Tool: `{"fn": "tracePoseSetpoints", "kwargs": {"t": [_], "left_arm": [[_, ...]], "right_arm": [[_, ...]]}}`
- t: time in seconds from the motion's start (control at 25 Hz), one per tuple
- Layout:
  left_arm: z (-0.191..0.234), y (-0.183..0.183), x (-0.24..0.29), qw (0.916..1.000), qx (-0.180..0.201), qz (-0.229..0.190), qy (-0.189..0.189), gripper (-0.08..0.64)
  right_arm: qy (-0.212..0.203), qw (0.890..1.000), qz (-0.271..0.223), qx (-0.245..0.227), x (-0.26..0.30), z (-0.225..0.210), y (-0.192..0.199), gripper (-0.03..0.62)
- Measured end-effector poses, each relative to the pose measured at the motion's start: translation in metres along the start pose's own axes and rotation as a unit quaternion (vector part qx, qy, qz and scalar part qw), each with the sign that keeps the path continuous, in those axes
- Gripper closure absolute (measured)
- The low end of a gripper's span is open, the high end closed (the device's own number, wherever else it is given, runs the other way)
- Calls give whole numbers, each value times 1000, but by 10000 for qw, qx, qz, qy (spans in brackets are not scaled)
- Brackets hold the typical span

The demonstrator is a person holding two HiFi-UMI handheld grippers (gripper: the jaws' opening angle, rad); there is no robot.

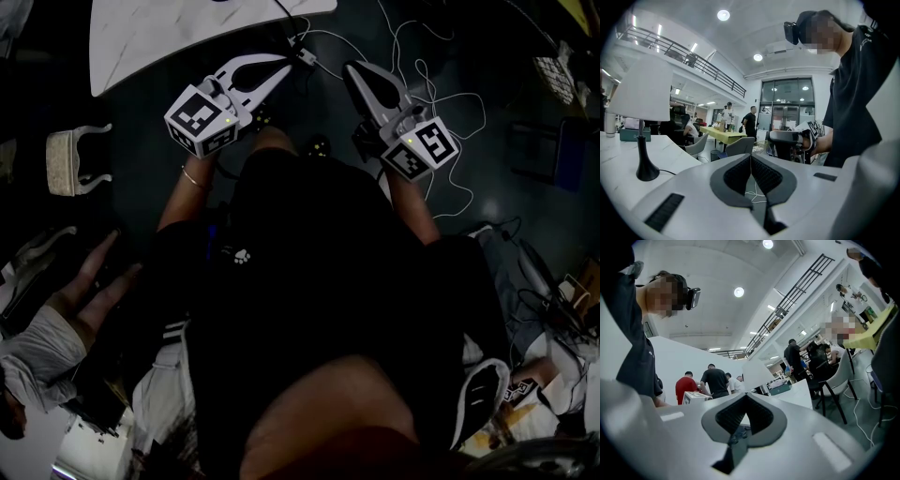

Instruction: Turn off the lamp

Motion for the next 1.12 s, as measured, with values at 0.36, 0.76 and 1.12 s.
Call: {"fn": "tracePoseSetpoints", "kwargs": {"t": [0.36,0.76,1.12], "left_arm": [[12,10,13,9999,-68,74,-87,551],[17,20,9,9994,-177,163,-230,551],[18,22,7,9993,-227,160,-253,551]], "right_arm": [[-21,9998,81,174,2,-24,3,592],[20,9995,130,298,2,-33,10,592],[121,9994,178,283,-1,-36,14,592]]}}
Point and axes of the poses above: the fingertips, and each gripper's own axes: x forward along the fingers, z to its left, y out of its underside, the point moved 1 cm from there along -x, backward along the fingers, and after that the axes turned 7 degrees about -z, right-handed, at the moved point
